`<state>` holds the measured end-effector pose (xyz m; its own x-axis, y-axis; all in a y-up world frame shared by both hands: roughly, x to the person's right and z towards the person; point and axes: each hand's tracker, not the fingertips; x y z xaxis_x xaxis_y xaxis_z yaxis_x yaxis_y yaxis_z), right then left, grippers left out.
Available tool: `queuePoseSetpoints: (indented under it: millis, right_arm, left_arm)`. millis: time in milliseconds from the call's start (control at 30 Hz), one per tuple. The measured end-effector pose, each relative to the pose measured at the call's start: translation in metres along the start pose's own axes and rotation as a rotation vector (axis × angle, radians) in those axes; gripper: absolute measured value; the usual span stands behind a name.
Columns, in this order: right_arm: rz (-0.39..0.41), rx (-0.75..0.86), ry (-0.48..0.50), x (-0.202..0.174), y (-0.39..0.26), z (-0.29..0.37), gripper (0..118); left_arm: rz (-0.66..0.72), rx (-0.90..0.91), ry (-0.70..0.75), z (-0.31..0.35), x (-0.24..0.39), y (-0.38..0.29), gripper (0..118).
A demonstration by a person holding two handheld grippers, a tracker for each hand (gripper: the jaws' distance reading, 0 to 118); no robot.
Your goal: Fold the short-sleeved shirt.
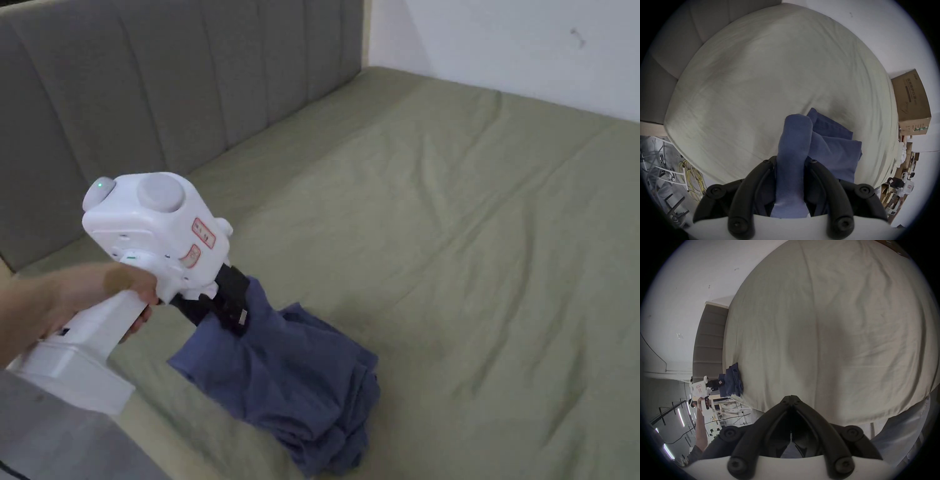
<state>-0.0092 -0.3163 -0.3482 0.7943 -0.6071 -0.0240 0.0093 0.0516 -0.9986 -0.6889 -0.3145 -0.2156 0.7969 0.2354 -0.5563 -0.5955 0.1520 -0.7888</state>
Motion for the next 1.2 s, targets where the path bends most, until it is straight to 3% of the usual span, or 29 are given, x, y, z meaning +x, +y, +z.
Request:
queuePoseSetpoints:
  millis: [133, 267, 300, 367, 400, 533, 567, 600, 633, 667, 733, 833, 933, 1100, 1200]
  right_arm:
    - [0.039, -0.051, -0.02, -0.017, 0.004, -0.014, 0]
    - [0.049, -0.069, -0.047, -0.025, 0.004, -0.022, 0]
    - [0.047, -0.074, -0.044, -0.026, 0.002, -0.023, 0]
    - [0.045, -0.084, -0.044, -0.027, -0.002, -0.025, 0]
    - [0.056, -0.094, -0.052, -0.029, -0.004, -0.026, 0]
    - [0.104, -0.106, -0.062, -0.03, -0.002, -0.021, 0]
    - [0.11, -0.102, -0.052, -0.03, -0.002, -0.02, 0]
    - [0.112, -0.1, -0.038, -0.03, -0.001, -0.021, 0]
    - [0.113, -0.102, -0.025, -0.024, 0.001, -0.019, 0]
    - [0.114, -0.1, -0.016, -0.022, 0.001, -0.019, 0]
    - [0.121, -0.095, -0.001, -0.018, 0.0, -0.02, 0]
    - [0.136, -0.086, -0.007, -0.01, -0.003, -0.018, 0]
    - [0.177, -0.052, -0.033, -0.002, -0.003, -0.006, 0]
    - [0.169, 0.107, -0.016, 0.016, 0.008, 0.036, 0]
    - [0.243, 0.263, -0.154, 0.011, 0.017, 0.064, 0]
  left_arm:
    - [-0.016, 0.063, 0.124, 0.005, -0.023, 0.023, 28]
    - [0.014, 0.076, 0.147, -0.008, -0.033, 0.03, 29]
    - [0.015, 0.076, 0.129, -0.014, -0.034, 0.026, 32]
    - [-0.017, 0.122, 0.181, -0.02, -0.037, 0.02, 53]
    - [-0.011, 0.127, 0.208, -0.017, -0.039, 0.017, 58]
    - [0.027, 0.168, 0.192, 0.038, -0.055, 0.004, 58]
    - [0.027, 0.217, 0.219, 0.053, -0.057, -0.001, 56]
    - [0.038, 0.261, 0.245, 0.071, -0.06, -0.008, 44]
    - [0.076, 0.277, 0.24, 0.084, -0.063, -0.017, 10]
    - [0.14, 0.246, 0.179, 0.086, -0.066, -0.027, 1]
    - [0.21, 0.197, 0.101, 0.087, -0.066, -0.05, 1]
    - [0.105, 0.149, 0.017, 0.048, -0.026, -0.094, 1]
    - [0.098, 0.186, -0.119, 0.024, 0.036, -0.128, 1]
    - [0.01, 0.479, -0.204, 0.021, 0.146, -0.151, 1]
    - [-0.114, 0.645, -0.097, 0.032, 0.217, -0.149, 1]
